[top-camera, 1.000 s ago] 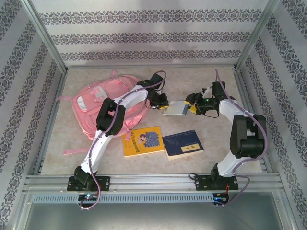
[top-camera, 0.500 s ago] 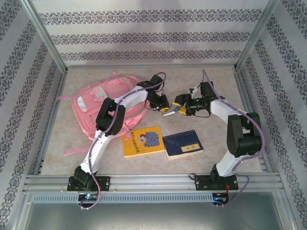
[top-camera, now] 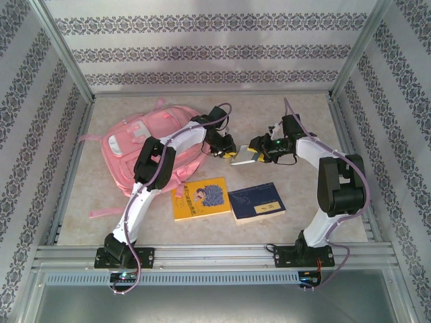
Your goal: Pack the student bag
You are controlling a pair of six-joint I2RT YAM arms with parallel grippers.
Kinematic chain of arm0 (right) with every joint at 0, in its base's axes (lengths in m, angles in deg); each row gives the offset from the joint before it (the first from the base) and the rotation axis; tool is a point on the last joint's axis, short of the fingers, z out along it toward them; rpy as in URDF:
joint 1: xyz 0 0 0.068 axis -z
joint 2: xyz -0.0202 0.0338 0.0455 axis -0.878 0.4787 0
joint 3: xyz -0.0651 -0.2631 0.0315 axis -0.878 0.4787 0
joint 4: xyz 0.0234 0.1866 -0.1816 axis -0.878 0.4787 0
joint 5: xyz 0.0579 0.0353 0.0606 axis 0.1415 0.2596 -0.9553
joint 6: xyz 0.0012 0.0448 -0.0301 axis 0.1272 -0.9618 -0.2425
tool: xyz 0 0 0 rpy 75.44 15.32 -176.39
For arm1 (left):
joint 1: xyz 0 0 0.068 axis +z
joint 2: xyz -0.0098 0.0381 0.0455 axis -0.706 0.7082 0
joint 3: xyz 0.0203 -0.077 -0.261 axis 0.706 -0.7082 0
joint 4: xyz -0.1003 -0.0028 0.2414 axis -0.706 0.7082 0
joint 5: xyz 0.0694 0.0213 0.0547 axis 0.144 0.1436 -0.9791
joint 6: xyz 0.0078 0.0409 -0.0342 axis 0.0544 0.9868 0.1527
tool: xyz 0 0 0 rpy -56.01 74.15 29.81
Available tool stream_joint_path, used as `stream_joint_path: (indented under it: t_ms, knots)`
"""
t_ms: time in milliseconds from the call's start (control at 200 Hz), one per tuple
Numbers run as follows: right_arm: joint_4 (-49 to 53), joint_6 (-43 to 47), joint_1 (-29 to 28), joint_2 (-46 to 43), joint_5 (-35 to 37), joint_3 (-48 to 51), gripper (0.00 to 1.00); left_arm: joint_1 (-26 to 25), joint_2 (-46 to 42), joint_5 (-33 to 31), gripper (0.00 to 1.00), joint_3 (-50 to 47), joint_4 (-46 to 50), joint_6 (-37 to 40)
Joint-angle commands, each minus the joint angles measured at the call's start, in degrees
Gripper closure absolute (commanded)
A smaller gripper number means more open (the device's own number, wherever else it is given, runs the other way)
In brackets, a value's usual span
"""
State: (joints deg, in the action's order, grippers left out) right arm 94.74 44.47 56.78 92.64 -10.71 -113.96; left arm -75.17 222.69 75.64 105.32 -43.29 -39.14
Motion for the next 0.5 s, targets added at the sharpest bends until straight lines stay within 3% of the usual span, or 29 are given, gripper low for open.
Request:
stream_joint_path:
  t_ms: [0,115,285,495]
  knots:
    - [-0.29,0.32,0.14,0.8,0.9,0.66,0.75,0.32,-1.95,-1.21,0.82,-1.7,2.25,0.41]
    - [2.06,1.4,0.22,0.4,2.6,0.53,0.86,0.34,-4.67,-4.46,0.8,-1.61,2.84,1.24]
    - [6.91,3.98,0.32,-2.18,8.94,0.78,0.94,0.66,-11.68,-10.17,0.61,-0.13,3.56,1.18]
    - [10.88,6.32,-0.39,-3.46,14.34,2.08,1.0,3.16,-21.52,-16.91,0.62,-2.92,1.9,-0.92]
